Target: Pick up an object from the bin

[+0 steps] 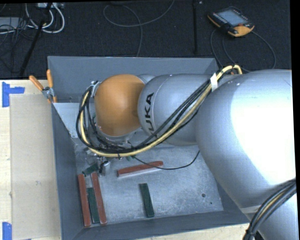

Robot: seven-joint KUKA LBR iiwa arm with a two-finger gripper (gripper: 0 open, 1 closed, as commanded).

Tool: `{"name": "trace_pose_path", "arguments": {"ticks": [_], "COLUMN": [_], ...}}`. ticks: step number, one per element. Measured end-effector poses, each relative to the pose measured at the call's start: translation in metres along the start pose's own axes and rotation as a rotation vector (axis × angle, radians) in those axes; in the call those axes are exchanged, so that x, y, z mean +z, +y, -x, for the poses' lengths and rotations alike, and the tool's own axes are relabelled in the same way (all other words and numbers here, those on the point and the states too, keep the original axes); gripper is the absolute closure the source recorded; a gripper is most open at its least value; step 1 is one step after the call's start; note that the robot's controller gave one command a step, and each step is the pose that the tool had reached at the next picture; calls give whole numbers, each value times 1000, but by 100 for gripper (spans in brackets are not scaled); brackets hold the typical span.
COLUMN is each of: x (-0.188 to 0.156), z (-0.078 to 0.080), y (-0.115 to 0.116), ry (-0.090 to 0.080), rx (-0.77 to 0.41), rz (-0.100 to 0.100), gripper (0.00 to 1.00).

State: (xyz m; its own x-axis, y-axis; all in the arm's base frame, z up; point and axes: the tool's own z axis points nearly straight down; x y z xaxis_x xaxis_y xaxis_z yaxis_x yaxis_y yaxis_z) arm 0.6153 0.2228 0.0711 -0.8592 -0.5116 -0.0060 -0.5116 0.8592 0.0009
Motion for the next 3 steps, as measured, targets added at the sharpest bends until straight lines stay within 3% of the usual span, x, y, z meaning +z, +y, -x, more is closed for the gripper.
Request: {"name": "trace_pose_path", "arguments": {"ticks": [1,2,3], "x": [-125,-125,-168], "z": [-23,-24,-30], "y": [-15,-15,-19], "ry": [4,4,12], "rx": [-8,-7,-14], "rz": [0,0,2], "gripper": [100,100,100]}}
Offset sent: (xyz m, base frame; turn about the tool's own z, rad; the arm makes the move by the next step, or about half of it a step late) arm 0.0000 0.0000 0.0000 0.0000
